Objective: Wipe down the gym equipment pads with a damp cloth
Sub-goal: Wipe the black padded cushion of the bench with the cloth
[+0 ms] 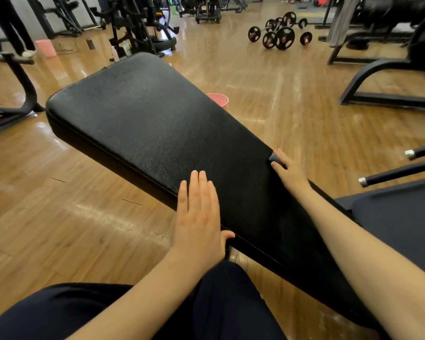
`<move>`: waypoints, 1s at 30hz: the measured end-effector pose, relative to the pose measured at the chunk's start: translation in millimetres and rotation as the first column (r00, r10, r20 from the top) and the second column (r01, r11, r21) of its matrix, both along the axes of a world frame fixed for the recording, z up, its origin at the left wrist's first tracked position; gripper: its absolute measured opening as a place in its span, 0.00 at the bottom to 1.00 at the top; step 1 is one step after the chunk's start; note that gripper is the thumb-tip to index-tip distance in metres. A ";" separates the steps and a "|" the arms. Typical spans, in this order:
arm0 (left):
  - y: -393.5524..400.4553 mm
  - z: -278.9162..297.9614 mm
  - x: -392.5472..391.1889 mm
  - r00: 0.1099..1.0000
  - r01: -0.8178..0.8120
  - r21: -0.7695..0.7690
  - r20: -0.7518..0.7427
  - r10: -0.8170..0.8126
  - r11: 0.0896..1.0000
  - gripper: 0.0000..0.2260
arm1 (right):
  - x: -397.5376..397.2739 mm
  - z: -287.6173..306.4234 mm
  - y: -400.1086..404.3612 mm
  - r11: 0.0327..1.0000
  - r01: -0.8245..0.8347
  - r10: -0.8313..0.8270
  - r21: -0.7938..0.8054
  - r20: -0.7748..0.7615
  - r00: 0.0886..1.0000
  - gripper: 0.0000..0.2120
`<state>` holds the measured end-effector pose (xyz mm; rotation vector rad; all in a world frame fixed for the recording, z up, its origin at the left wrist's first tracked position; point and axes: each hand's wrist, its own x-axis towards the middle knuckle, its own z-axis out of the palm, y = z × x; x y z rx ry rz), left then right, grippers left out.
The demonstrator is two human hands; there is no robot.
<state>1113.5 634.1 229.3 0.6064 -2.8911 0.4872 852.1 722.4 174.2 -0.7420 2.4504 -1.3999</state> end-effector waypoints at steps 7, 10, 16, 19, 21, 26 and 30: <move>4.9 6.7 0.8 0.999 -0.043 0.004 0.009 0.043 0.999 0.46 | 51.9 -5.6 29.9 1.000 -0.001 0.001 -0.002 -0.070 0.998 0.22; 7.1 10.0 0.9 0.998 -0.052 0.006 0.029 0.052 0.999 0.45 | 85.9 -10.0 46.1 0.999 -0.028 0.026 -0.030 -0.083 0.996 0.22; 10.8 10.7 -0.4 0.994 -0.088 -0.003 0.059 0.088 0.996 0.45 | 146.3 -23.3 74.1 0.988 -0.122 0.107 -0.093 -0.152 0.982 0.25; 11.4 10.6 -1.3 0.994 -0.099 0.005 0.054 0.098 0.995 0.45 | 161.3 -30.9 82.1 0.980 -0.157 0.132 -0.125 -0.184 0.974 0.27; 11.4 10.9 -1.4 0.993 -0.102 -0.002 0.058 0.102 0.995 0.45 | 161.2 -28.8 83.2 0.981 -0.144 0.116 -0.132 -0.197 0.974 0.27; 12.2 11.6 -1.2 0.992 -0.105 0.003 0.072 0.105 0.994 0.45 | 166.4 -8.6 60.5 0.967 -0.234 0.203 -0.101 -0.246 0.948 0.24; 11.7 13.9 -1.8 0.987 -0.110 0.001 0.118 0.109 0.994 0.47 | 173.0 -7.3 45.2 0.956 -0.272 0.224 -0.108 -0.329 0.917 0.24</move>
